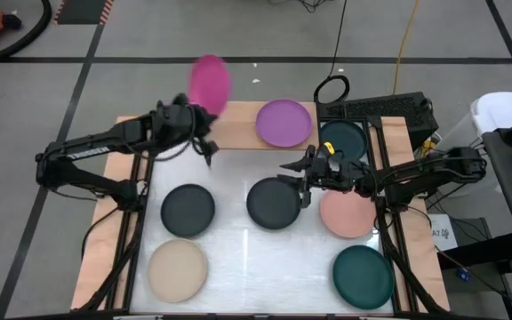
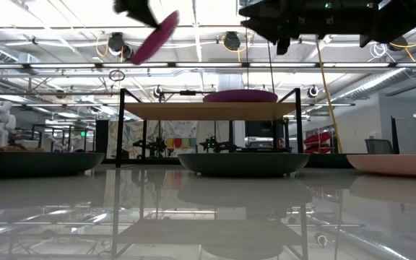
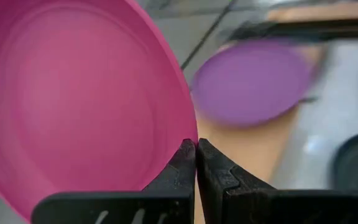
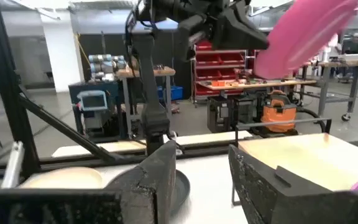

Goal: Place and stack plates onto a shelf
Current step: Stack the pink plate on top of the purple plate on the shelf

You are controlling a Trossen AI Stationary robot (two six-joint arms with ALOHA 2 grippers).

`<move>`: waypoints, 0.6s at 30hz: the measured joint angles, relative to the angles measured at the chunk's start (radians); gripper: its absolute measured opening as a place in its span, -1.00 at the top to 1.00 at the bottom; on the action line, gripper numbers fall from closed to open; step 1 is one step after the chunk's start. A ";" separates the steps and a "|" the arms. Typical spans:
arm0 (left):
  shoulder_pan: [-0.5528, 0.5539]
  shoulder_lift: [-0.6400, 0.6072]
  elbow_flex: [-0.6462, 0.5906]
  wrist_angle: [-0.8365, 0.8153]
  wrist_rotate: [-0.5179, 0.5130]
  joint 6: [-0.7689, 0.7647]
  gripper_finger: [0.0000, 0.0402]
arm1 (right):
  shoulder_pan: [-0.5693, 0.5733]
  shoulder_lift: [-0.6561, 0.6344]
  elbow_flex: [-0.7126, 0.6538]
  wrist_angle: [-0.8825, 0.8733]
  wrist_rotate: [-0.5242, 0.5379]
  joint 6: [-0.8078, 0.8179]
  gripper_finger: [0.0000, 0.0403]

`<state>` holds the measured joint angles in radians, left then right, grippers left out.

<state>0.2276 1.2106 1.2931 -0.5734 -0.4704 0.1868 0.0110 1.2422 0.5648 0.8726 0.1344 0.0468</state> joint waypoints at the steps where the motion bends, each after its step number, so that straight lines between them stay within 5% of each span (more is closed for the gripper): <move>1: -0.006 0.030 0.021 0.014 0.029 0.030 0.99 | 0.001 -0.016 0.000 -0.006 -0.023 0.007 0.35; 8: -0.012 0.283 0.173 0.005 0.154 0.268 1.00 | 0.009 -0.184 0.000 -0.096 -0.448 0.030 0.35; 18: -0.016 0.574 0.364 -0.059 0.266 0.500 1.00 | 0.114 -0.281 -0.055 -0.143 -0.475 -0.029 0.35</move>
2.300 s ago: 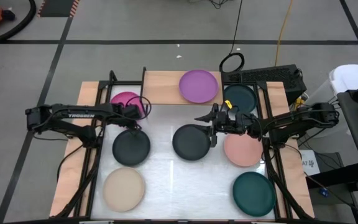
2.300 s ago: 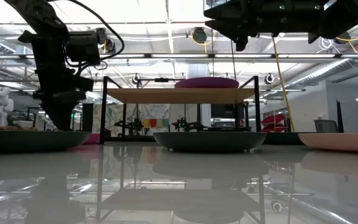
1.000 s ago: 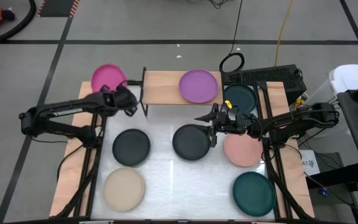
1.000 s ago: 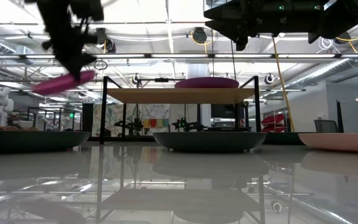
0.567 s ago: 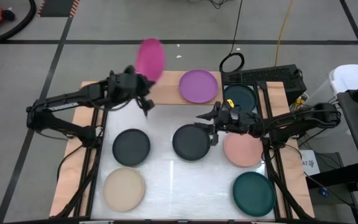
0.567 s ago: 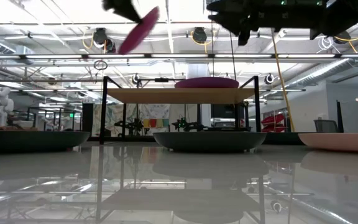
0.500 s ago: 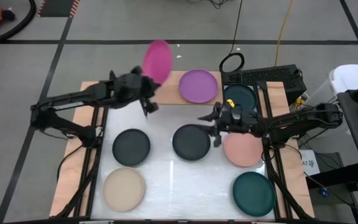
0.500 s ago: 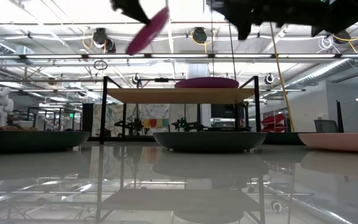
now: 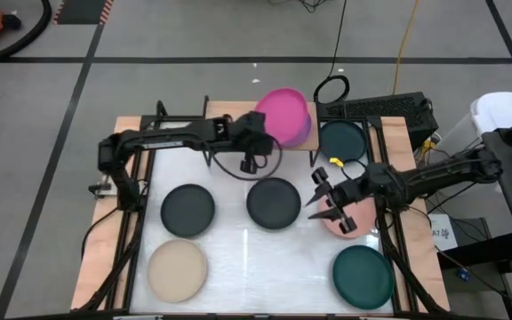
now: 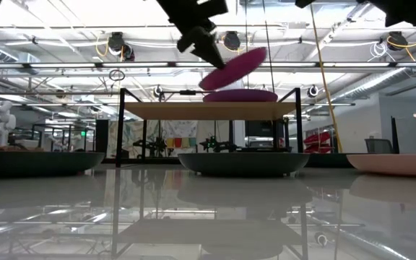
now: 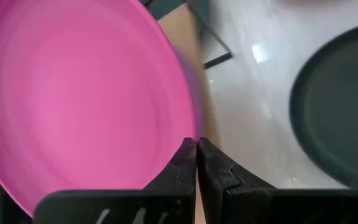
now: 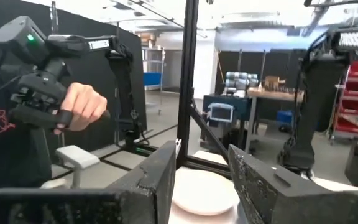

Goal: Place and stack plates onto a shelf
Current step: Stack the pink plate on top of the purple plate on the shelf, then stack the top dark green plate on top of the pink plate on the shelf

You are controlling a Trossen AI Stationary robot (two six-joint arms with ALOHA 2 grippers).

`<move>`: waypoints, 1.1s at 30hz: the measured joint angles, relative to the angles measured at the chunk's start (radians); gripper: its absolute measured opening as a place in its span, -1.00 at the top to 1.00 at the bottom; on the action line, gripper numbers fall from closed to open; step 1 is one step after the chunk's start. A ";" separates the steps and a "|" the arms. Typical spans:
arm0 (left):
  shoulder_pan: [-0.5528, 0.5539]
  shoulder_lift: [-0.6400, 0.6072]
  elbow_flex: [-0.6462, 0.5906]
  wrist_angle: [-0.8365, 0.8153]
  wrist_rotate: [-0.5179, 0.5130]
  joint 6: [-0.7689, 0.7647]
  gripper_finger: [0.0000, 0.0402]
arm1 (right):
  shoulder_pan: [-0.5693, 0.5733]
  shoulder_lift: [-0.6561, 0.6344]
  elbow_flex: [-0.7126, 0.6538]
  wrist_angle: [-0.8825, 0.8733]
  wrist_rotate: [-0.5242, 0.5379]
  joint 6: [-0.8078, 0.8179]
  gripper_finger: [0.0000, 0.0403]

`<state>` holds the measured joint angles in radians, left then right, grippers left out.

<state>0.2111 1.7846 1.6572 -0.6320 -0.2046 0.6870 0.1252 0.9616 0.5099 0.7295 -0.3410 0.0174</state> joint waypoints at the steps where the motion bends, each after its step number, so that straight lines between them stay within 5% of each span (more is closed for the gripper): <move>1: 0.000 0.019 0.015 -0.003 0.003 0.008 1.00 | 0.002 -0.004 -0.012 0.022 0.000 0.001 0.35; 6: 0.003 0.074 0.065 0.002 -0.006 0.018 0.88 | 0.002 -0.023 -0.064 0.121 0.030 0.033 0.35; 12: 0.000 0.083 0.077 0.042 -0.033 0.007 0.50 | 0.001 -0.045 -0.111 0.178 0.114 0.050 0.35; 20: -0.027 0.033 0.097 0.048 -0.280 -0.051 0.12 | 0.001 -0.049 -0.117 0.186 0.135 0.050 0.35; 25: -0.038 -0.093 0.087 0.038 -0.186 -0.270 0.10 | 0.003 -0.050 -0.117 0.151 0.199 0.077 0.35; 29: -0.042 -0.224 -0.056 0.113 -0.130 -0.394 0.10 | 0.003 -0.049 -0.117 0.089 0.265 0.126 0.35; 33: -0.074 -0.389 -0.331 0.317 -0.129 -0.466 0.10 | 0.017 -0.049 -0.117 0.041 0.315 0.139 0.35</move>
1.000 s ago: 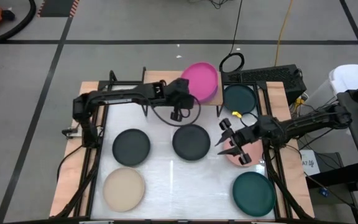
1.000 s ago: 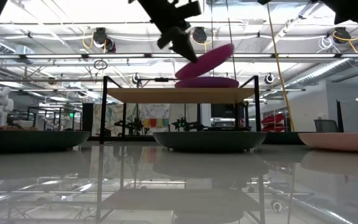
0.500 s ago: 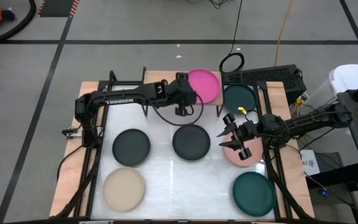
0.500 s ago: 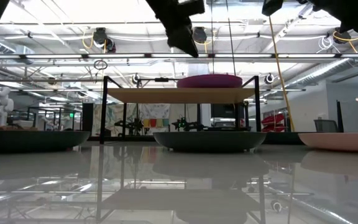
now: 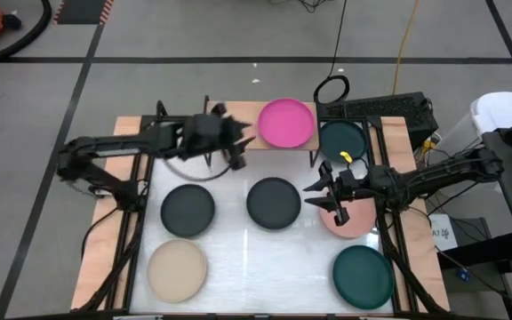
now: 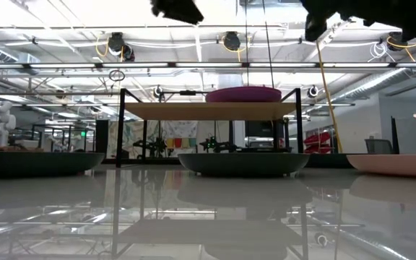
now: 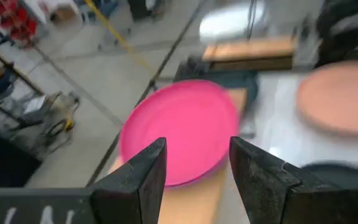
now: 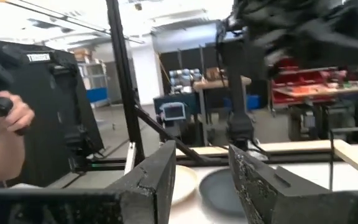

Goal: Place and stack plates onto a shelf
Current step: Stack the top dark green plate on top of the pink plate on the shelf

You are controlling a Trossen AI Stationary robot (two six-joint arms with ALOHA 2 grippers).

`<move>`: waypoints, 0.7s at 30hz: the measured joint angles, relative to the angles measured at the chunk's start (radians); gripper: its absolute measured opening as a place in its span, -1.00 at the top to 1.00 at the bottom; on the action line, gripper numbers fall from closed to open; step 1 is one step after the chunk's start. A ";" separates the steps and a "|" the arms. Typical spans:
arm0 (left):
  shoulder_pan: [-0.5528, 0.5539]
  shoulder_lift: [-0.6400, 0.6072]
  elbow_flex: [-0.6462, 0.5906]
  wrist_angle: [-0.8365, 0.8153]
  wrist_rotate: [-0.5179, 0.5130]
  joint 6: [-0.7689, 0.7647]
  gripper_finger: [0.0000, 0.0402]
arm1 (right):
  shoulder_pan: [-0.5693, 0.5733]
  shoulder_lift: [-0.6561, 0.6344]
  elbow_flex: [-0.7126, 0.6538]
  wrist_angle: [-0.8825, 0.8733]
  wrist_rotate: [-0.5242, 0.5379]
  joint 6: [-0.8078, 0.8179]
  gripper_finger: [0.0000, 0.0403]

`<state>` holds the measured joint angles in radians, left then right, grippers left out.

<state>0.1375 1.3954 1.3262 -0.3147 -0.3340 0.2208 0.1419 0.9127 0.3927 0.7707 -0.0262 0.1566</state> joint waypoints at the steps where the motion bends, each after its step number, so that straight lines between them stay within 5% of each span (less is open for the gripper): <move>1: -0.012 -0.043 -0.076 0.071 0.002 -0.017 0.10 | 0.006 0.000 0.000 -0.011 0.027 0.000 0.35; 7: -0.100 -0.253 -0.503 0.483 0.002 -0.105 0.10 | 0.045 0.017 0.000 -0.069 0.221 -0.010 0.35; 13: -0.162 -0.330 -0.728 0.698 -0.002 -0.176 0.10 | 0.056 0.055 0.000 -0.242 0.616 0.078 0.35; 17: -0.187 -0.340 -0.779 0.713 -0.001 -0.196 0.10 | 0.055 0.057 0.057 -0.386 0.621 0.088 0.35; 21: -0.208 -0.338 -0.797 0.709 -0.001 -0.196 0.10 | 0.035 0.085 0.236 -0.903 0.569 0.256 0.35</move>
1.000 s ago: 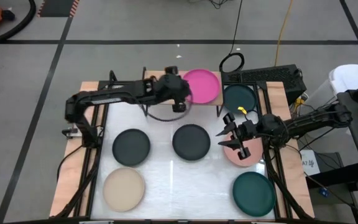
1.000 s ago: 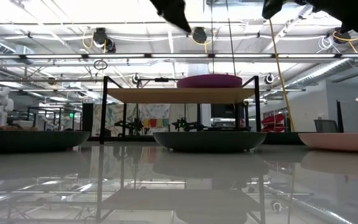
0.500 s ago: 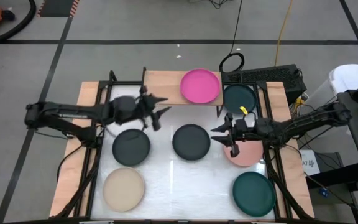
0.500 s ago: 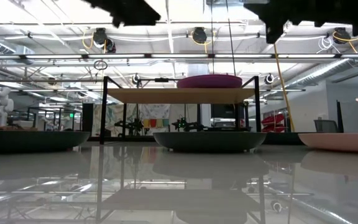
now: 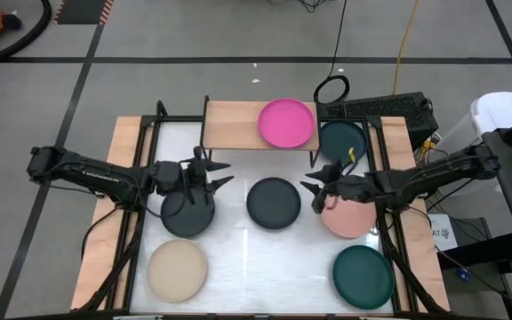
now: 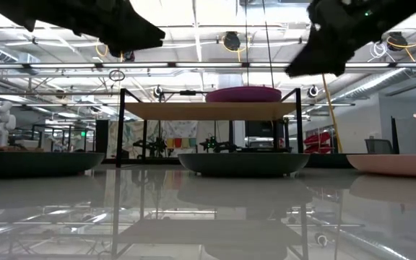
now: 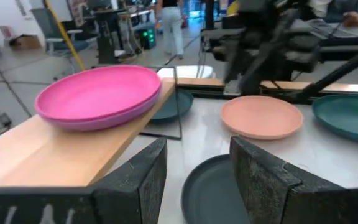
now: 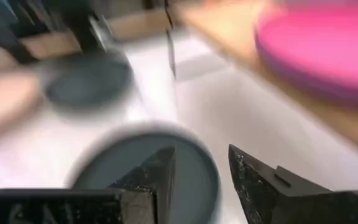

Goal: Place and stack plates onto a shelf
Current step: Stack the top dark green plate on top of the pink plate on the shelf

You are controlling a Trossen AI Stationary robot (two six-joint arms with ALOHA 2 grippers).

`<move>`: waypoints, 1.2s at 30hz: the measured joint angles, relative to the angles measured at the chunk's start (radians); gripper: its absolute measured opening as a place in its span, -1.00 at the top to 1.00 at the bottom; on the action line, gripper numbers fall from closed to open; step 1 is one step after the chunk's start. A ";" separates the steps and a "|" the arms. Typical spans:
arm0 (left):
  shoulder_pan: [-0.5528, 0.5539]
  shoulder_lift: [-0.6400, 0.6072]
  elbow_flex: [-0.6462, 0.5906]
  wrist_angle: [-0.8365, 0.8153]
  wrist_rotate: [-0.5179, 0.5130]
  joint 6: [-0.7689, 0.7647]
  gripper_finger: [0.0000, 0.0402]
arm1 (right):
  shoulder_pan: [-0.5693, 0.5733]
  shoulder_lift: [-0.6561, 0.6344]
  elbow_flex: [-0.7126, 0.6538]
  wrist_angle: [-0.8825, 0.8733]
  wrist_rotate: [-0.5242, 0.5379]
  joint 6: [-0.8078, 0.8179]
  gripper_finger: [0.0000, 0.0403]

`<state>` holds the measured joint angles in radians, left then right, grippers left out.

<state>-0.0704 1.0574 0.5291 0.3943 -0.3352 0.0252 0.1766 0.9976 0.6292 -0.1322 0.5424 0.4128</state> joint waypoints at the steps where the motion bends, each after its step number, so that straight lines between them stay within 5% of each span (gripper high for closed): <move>1: -0.004 0.000 -0.001 0.004 0.002 0.005 0.10 | -0.006 0.020 0.046 -0.115 -0.015 0.042 0.35; 6: -0.004 0.000 -0.002 0.047 0.001 0.032 0.10 | -0.021 0.101 0.194 -0.461 -0.022 0.132 0.35; 15: -0.004 0.001 -0.002 0.050 0.002 0.069 0.10 | -0.177 0.182 0.149 -0.613 0.007 0.287 0.35; 27: -0.003 0.001 -0.002 0.024 0.003 0.074 0.10 | -0.398 0.235 -0.059 -0.482 0.006 0.266 0.36; 36: -0.001 0.001 -0.002 0.185 -0.006 0.158 0.10 | -0.433 0.234 -0.146 -0.349 0.006 0.232 0.36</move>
<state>-0.0715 1.0580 0.5274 0.5796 -0.3412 0.1827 -0.2562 1.2312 0.4828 -0.4813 0.5488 0.6443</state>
